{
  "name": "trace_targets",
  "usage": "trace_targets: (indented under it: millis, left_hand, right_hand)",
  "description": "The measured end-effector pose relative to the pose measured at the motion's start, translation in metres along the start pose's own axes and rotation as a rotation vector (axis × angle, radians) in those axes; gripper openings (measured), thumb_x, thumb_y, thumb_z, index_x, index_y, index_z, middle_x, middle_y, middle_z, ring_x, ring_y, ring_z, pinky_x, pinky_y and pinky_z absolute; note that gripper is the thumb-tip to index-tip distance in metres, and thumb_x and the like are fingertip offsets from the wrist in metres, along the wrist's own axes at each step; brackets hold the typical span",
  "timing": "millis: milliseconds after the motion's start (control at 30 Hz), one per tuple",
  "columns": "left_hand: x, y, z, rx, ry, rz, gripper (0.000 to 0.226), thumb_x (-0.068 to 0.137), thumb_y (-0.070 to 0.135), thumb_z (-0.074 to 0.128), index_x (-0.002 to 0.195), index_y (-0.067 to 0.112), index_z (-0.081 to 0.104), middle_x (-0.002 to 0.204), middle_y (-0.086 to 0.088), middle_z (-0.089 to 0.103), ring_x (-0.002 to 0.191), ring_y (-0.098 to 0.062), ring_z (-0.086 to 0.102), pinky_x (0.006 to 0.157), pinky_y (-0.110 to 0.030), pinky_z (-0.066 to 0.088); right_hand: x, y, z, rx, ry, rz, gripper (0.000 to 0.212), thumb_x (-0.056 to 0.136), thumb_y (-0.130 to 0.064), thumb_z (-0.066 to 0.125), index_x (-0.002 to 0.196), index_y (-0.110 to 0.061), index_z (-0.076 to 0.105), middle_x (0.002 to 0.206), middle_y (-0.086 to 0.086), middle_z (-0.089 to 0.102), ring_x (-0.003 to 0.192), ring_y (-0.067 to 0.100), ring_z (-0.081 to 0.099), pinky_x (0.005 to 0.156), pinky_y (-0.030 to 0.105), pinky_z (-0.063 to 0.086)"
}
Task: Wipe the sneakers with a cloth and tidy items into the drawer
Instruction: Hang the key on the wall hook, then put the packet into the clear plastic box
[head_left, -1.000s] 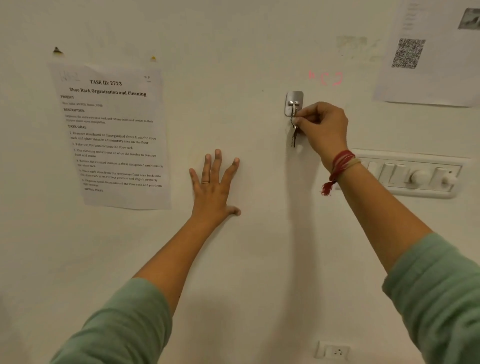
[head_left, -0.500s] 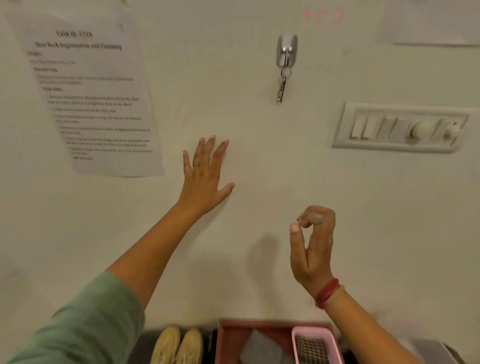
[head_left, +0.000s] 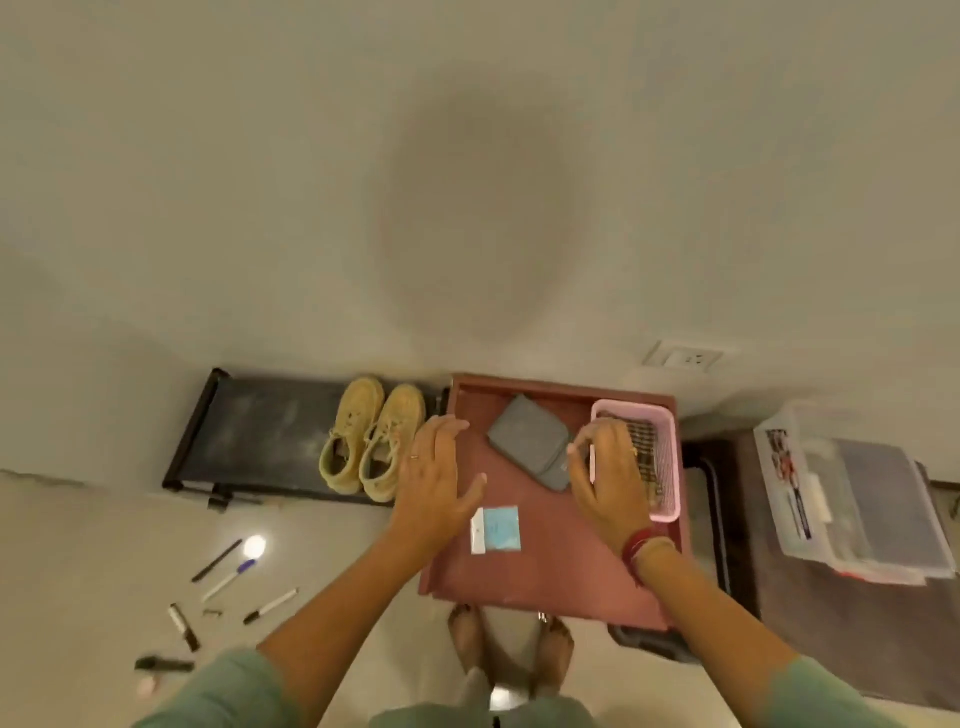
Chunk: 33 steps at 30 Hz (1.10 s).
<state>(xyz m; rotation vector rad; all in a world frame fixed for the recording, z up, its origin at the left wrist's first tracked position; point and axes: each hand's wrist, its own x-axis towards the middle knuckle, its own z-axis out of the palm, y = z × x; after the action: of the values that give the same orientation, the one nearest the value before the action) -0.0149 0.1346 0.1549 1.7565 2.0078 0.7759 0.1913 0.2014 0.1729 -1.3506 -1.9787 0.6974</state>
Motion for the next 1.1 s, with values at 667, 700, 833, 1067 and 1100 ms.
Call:
trace_targets:
  millis: [667,700,833,1067,1100]
  left_hand:
    - [-0.050,-0.111,0.259,0.075,-0.327,-0.968,0.092,0.078,0.058,0.068,0.145,0.018,0.020,0.148,-0.006,0.028,0.139,-0.027,0.031,0.110,-0.045,0.032]
    - [-0.047,-0.110,0.262,0.180,-0.359,-0.965,0.092,0.079,0.061,0.065,0.146,0.018,0.017,0.150,-0.006,0.025,0.141,-0.027,0.028,0.111,-0.045,0.030]
    - [-0.035,-0.107,0.263,0.284,-0.398,-1.004,0.086,0.082,0.056,0.065,0.143,0.017,0.019,0.150,-0.009,0.026,0.139,-0.028,0.029,0.108,-0.046,0.031]
    - [-0.029,-0.092,0.225,-0.135,-0.308,-0.981,0.044,0.096,0.022,0.055,0.133,0.018,0.032,0.119,-0.009,0.061,0.102,-0.027,0.064,0.082,-0.044,0.056]
    - [-0.030,-0.085,0.213,-0.167,-0.289,-0.933,0.037,0.096,0.021,0.055,0.128,0.016,0.037,0.115,-0.008,0.062,0.100,-0.025,0.064,0.078,-0.041,0.058]
  right_hand:
    - [0.085,0.226,0.177,-0.581,-0.822,0.549,0.120,0.056,-0.055,0.083,0.144,-0.002,0.022,0.140,0.026,0.035,0.129,0.042,0.034,0.107,0.044,0.033]
    - [0.081,0.223,0.176,-0.619,-0.820,0.537,0.117,0.052,-0.061,0.081,0.139,-0.001,0.032,0.137,0.025,0.038,0.126,0.040,0.037,0.105,0.042,0.035]
    - [0.057,0.205,0.174,-0.633,-0.608,0.466,0.100,0.053,-0.063,0.079,0.123,-0.003,0.042,0.125,0.018,0.043,0.115,0.036,0.045,0.093,0.042,0.041]
    - [0.011,0.156,0.135,-0.220,-0.368,0.553,0.045,0.082,-0.036,0.068,0.105,-0.011,0.039,0.100,0.012,0.057,0.088,0.035,0.060,0.066,0.035,0.043]
    - [0.005,0.147,0.120,-0.179,-0.321,0.557,0.043,0.082,-0.036,0.068,0.104,-0.012,0.039,0.098,0.009,0.058,0.087,0.032,0.061,0.066,0.034,0.044]
